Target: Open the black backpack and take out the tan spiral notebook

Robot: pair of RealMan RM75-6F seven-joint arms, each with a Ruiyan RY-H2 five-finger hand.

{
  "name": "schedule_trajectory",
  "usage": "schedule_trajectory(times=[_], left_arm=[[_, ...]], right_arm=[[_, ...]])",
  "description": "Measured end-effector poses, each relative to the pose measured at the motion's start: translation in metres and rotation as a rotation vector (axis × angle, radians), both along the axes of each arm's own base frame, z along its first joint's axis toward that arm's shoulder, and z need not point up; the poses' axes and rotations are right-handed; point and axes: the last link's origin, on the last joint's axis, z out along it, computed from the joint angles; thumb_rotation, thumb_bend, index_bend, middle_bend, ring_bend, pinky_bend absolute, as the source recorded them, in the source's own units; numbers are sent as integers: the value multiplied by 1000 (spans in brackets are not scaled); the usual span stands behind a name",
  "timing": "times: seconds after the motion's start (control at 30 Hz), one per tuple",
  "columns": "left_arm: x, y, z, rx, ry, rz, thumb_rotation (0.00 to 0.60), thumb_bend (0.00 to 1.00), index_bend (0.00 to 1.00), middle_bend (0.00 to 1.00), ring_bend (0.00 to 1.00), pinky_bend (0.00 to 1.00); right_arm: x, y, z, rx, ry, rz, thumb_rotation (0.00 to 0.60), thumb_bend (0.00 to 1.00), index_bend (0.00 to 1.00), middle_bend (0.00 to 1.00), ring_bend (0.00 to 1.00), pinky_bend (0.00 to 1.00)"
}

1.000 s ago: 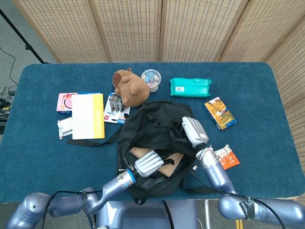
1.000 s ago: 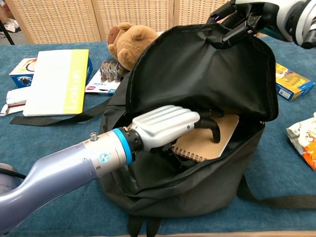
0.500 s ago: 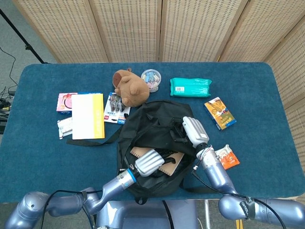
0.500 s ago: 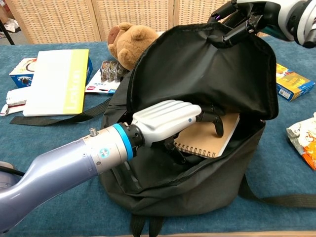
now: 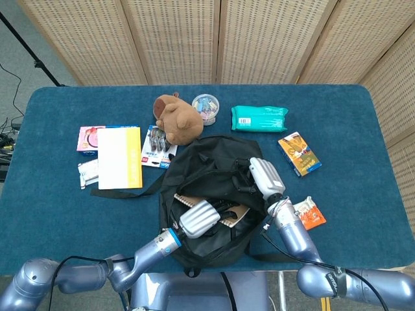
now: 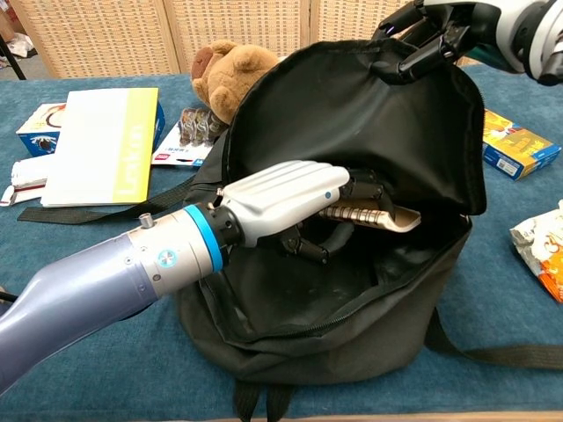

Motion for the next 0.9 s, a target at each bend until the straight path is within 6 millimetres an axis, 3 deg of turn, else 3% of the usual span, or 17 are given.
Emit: schedule_trajectory(times=[0.1,0.3,0.47,0.9], left_arm=[[0,1,1,7,-3,4,600,1000,376,171,151,214],[-1,3,0,33,-15,10,600,1000,599,411,317,425],[-4,4,-2,49,-27,16,600,1000,729,537,430,555],[-11,-4,9,19,-105,28,600,1000,776,577,464,583]], right_arm=[[1,0,0,-2,-1,1,600,646,720,654,573,629],[0,-1,2,-10,-2,0,600,646,719,654,573,629],[-1,-3,4,-15,0,-5,600,646,720,654,573,629],[-7,-8,5,-33,5,-26,600,646,719,654,572,629]])
